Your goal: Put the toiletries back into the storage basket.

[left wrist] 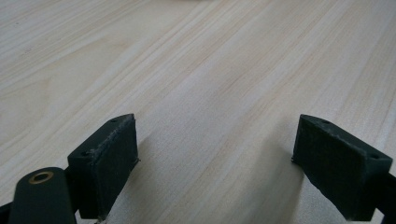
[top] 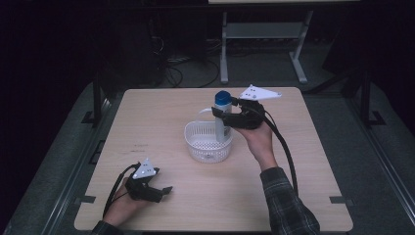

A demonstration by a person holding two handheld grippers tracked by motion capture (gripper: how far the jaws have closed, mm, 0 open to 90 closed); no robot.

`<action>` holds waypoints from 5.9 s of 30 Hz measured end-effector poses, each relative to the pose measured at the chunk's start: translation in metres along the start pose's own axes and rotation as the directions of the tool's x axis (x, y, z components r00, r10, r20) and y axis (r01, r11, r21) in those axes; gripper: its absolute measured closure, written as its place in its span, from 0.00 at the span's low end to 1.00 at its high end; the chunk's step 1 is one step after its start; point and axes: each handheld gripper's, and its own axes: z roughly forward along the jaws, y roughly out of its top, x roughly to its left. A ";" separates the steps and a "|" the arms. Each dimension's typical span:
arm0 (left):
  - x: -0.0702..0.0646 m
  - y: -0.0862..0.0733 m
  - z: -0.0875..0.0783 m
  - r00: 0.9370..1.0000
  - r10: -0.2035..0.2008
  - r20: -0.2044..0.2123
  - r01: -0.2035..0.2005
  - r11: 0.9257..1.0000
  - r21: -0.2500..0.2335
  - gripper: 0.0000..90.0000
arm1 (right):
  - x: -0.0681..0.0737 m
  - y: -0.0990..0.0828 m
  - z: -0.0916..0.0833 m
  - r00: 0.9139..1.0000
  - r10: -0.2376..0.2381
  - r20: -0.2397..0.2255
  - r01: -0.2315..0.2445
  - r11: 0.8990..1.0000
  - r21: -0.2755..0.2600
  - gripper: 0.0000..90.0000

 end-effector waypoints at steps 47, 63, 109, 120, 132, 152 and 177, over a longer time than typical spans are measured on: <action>0.000 0.000 0.000 1.000 0.005 0.001 -0.005 1.000 0.004 0.14 | 0.004 -0.051 0.012 1.000 0.016 -0.004 -0.016 0.993 0.116 0.38; 0.000 0.000 0.000 1.000 0.006 0.000 -0.006 1.000 0.005 0.14 | 0.009 -0.056 0.016 1.000 0.003 0.000 -0.003 0.991 0.137 0.38; 0.000 0.000 0.000 1.000 0.002 0.002 -0.002 1.000 0.003 0.14 | 0.011 -0.069 0.023 1.000 -0.019 0.015 0.016 0.981 0.193 0.20; 0.000 0.000 0.000 1.000 0.001 0.003 -0.001 1.000 0.003 0.14 | 0.009 -0.070 0.023 0.999 0.021 0.039 -0.030 0.973 0.228 0.00; -0.001 0.000 0.000 1.000 0.002 0.001 -0.002 1.000 0.000 0.14 | 0.006 -0.067 -0.001 0.999 0.025 0.041 -0.033 0.974 0.223 0.00; -0.001 0.000 0.000 1.000 0.002 0.001 -0.002 1.000 -0.001 0.14 | -0.008 -0.091 -0.046 0.996 0.034 0.088 -0.055 0.969 0.240 0.00; -0.001 0.000 0.000 1.000 0.002 0.003 -0.002 1.000 0.000 0.14 | -0.022 -0.143 -0.113 0.982 0.055 0.181 -0.112 0.939 0.324 0.00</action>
